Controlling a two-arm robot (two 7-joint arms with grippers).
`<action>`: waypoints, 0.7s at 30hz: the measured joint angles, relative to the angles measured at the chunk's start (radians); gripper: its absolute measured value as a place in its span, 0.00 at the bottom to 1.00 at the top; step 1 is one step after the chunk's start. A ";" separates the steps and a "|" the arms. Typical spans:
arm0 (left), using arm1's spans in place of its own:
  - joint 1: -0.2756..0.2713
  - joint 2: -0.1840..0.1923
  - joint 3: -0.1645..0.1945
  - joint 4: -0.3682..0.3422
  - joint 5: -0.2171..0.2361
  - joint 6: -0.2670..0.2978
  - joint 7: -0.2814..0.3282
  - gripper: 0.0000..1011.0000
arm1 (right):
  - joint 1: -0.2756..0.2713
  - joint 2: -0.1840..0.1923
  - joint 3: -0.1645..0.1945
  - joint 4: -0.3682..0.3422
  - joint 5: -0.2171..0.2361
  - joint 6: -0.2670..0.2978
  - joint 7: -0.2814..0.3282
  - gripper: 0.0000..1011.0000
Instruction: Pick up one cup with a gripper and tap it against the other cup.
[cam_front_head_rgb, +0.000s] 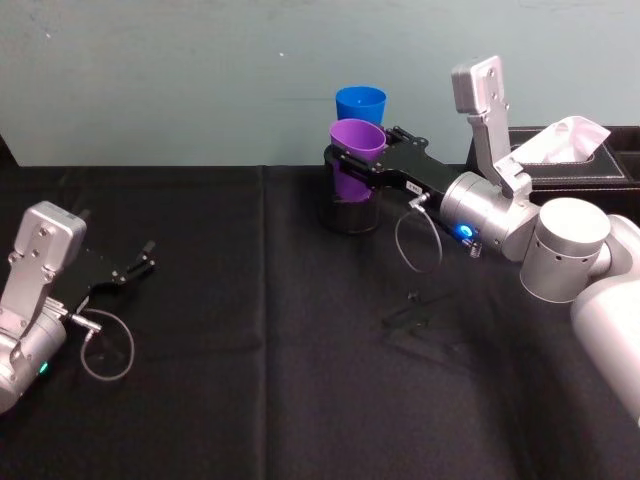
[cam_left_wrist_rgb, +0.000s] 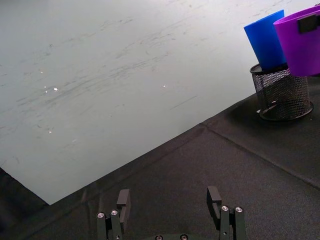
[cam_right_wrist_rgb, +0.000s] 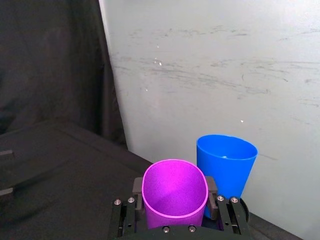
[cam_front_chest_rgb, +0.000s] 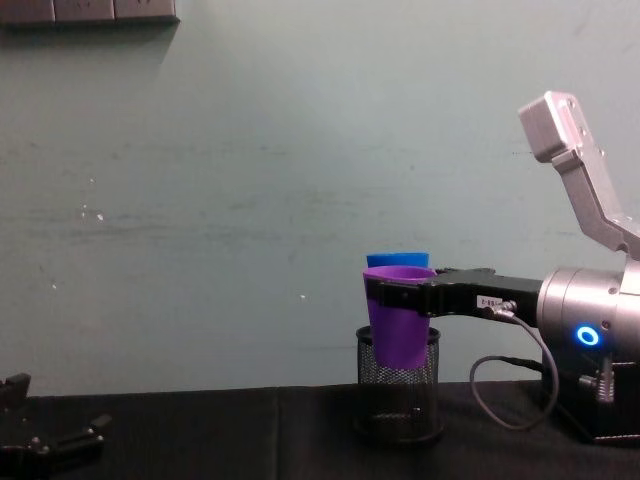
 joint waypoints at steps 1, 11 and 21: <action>0.000 0.000 0.000 0.000 0.000 0.000 0.000 0.99 | 0.000 0.000 0.002 -0.002 -0.001 0.001 0.000 0.72; 0.000 0.000 0.000 0.000 0.000 0.000 0.000 0.99 | -0.001 -0.002 0.006 -0.007 -0.001 0.009 -0.001 0.72; 0.000 0.000 0.000 0.000 0.000 0.000 0.000 0.99 | -0.001 -0.001 0.005 -0.007 -0.001 0.009 -0.001 0.72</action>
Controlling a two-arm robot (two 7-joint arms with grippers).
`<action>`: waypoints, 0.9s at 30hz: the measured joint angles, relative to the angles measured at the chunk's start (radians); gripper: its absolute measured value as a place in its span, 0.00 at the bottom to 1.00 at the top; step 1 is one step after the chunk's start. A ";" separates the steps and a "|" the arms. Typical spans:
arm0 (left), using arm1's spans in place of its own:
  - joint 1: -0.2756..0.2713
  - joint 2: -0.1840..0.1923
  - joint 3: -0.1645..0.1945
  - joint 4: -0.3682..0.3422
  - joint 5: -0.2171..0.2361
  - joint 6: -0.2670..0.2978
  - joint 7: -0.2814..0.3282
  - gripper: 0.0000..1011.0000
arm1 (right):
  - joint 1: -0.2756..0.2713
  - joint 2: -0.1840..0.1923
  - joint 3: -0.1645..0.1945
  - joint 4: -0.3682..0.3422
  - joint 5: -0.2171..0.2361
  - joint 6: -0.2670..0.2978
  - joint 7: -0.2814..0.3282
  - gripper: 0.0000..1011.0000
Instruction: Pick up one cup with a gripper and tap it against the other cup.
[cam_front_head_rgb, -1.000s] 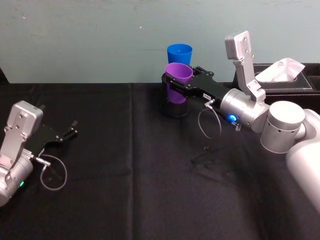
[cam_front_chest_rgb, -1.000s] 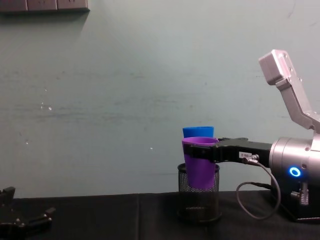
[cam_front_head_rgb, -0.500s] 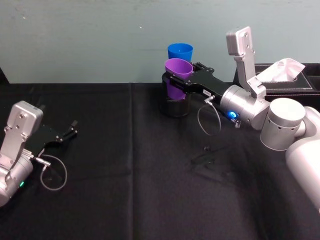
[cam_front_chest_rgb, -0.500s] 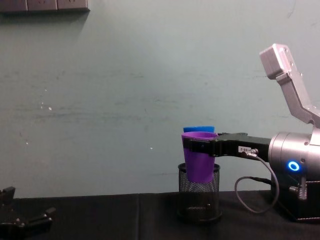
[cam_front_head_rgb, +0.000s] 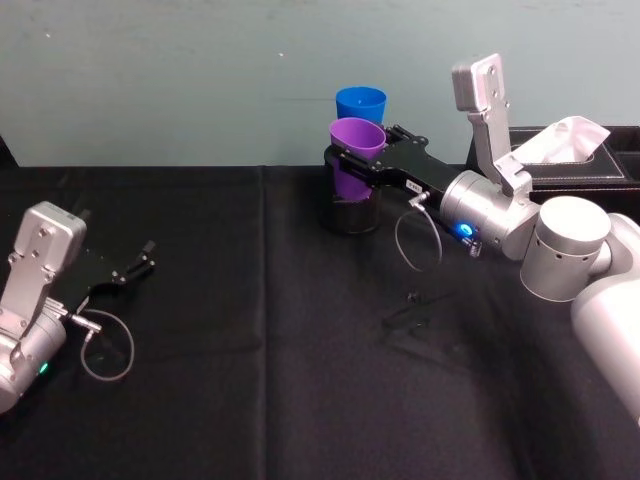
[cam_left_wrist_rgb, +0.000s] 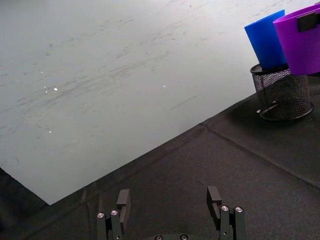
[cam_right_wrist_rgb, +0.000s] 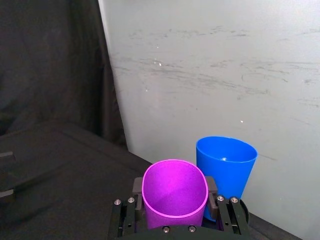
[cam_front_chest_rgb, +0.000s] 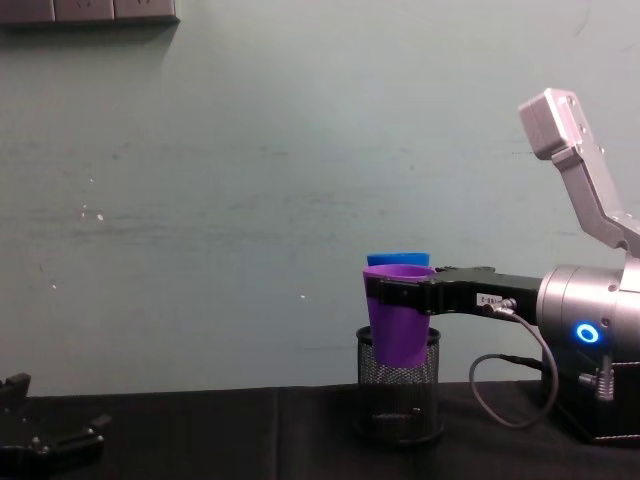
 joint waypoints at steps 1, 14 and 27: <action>0.000 0.000 0.000 0.000 0.000 0.000 0.000 0.99 | 0.000 0.000 0.000 0.000 0.000 0.000 0.000 0.72; 0.000 0.000 0.000 0.000 0.000 0.000 0.000 0.99 | 0.000 0.001 -0.001 0.000 0.001 -0.001 -0.001 0.72; 0.000 0.000 0.000 0.000 0.000 0.000 0.000 0.99 | 0.000 0.001 -0.001 0.000 0.001 -0.001 -0.001 0.72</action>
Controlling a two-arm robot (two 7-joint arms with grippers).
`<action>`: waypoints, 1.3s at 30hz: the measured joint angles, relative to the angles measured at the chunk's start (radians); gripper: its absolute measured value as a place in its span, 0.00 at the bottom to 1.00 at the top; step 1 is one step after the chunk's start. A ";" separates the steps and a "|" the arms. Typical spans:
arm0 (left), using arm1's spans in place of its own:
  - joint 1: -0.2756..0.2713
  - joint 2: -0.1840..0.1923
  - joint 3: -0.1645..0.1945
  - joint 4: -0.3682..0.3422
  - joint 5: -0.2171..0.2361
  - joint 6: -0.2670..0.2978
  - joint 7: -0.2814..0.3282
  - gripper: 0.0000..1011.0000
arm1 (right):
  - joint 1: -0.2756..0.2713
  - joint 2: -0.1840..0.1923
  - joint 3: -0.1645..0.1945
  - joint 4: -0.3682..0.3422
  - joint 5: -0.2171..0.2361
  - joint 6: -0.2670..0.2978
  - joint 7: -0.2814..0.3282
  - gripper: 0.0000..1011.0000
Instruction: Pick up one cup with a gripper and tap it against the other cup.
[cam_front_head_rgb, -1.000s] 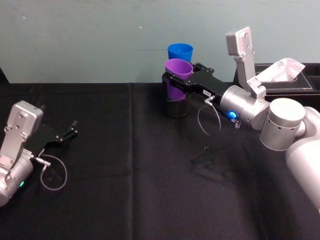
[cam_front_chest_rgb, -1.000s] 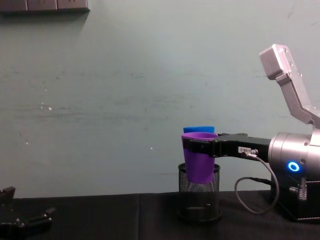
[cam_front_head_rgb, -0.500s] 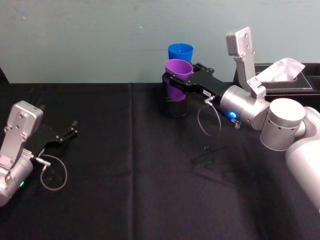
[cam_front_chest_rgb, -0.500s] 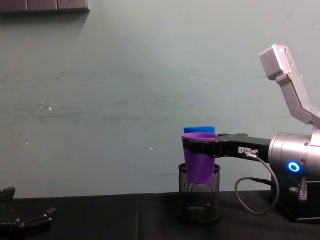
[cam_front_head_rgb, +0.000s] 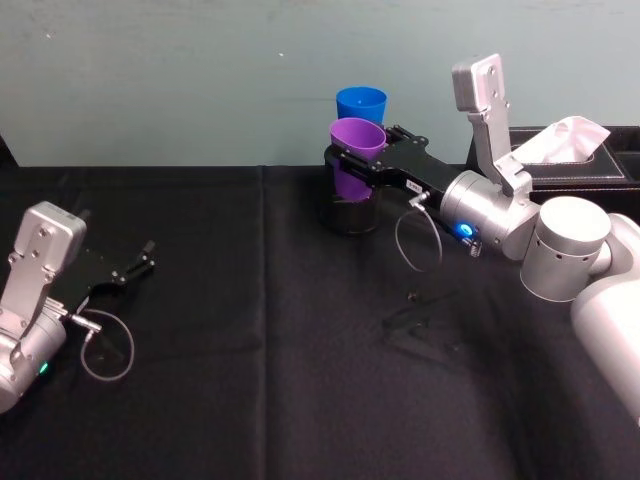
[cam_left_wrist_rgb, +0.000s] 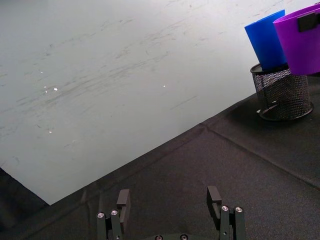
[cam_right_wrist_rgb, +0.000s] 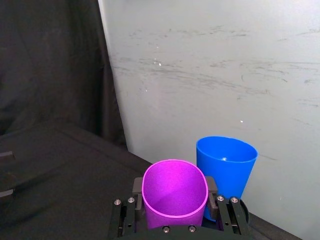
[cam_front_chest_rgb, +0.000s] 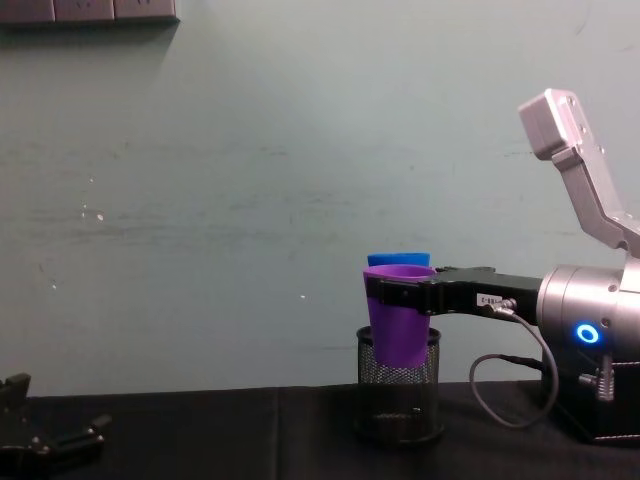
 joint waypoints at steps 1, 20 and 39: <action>0.000 0.000 0.000 0.000 0.000 0.000 0.000 0.99 | 0.000 0.000 0.000 0.000 0.000 0.000 0.000 0.72; 0.000 0.000 0.000 0.000 0.000 0.000 0.000 0.99 | 0.000 0.000 0.000 0.000 0.000 0.000 0.000 0.72; 0.000 0.000 0.000 0.000 0.000 0.000 0.000 0.99 | 0.000 0.000 0.000 0.000 0.000 0.000 0.000 0.72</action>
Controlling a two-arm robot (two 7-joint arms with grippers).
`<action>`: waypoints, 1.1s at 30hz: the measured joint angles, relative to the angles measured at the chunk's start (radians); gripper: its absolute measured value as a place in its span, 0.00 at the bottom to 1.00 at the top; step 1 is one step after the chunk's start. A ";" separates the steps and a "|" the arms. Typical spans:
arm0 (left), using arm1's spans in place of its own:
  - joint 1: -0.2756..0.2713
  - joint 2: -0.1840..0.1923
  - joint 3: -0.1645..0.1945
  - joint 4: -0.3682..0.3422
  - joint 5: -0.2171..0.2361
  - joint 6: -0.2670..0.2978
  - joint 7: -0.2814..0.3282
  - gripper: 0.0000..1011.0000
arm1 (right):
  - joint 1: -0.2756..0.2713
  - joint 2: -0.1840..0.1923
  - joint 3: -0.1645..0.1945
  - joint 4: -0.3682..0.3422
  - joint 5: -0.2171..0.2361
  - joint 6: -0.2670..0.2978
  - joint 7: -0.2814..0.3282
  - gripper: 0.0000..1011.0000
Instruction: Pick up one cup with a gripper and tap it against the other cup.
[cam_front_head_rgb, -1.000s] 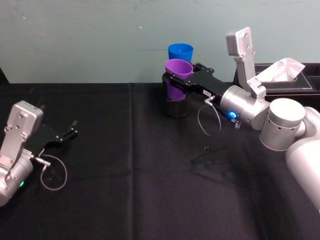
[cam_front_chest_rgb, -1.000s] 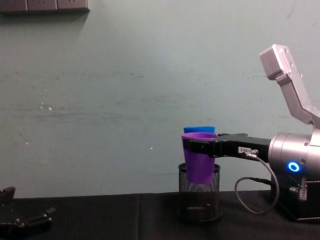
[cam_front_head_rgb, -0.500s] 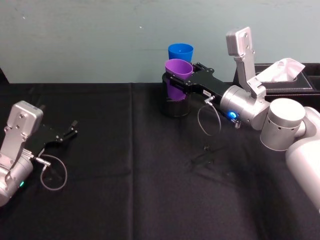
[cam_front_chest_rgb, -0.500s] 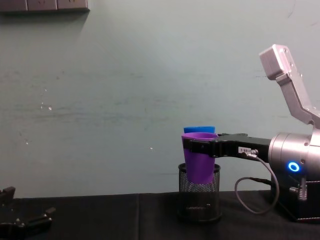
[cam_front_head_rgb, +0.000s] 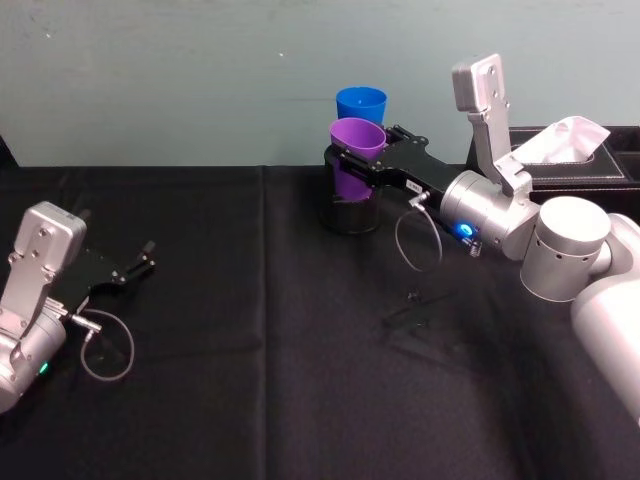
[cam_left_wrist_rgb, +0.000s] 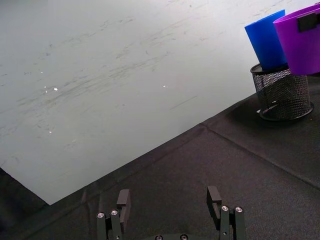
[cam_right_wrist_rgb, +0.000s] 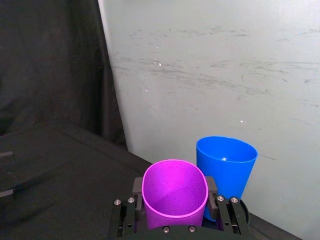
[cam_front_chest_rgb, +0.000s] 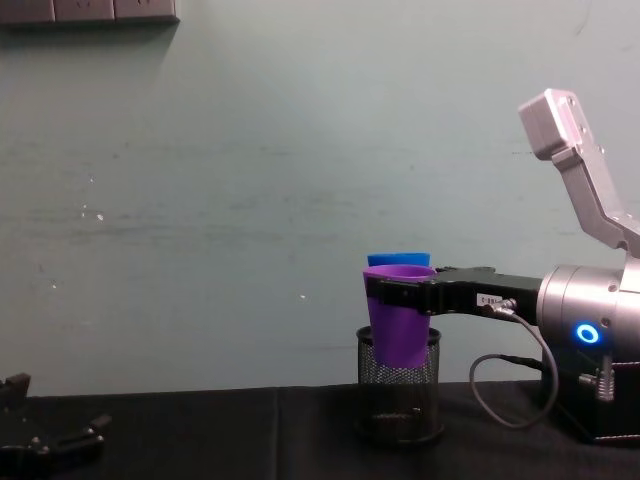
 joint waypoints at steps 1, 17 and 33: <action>0.000 0.000 0.000 0.000 0.000 0.000 0.000 0.99 | 0.000 0.000 0.000 0.000 0.000 0.000 0.000 0.72; 0.000 0.000 0.000 0.000 0.000 0.000 0.000 0.99 | 0.000 0.000 0.000 0.000 0.000 0.000 0.000 0.72; 0.000 0.000 0.000 0.000 0.000 0.000 0.000 0.99 | 0.000 0.000 0.000 0.000 0.000 0.000 0.000 0.72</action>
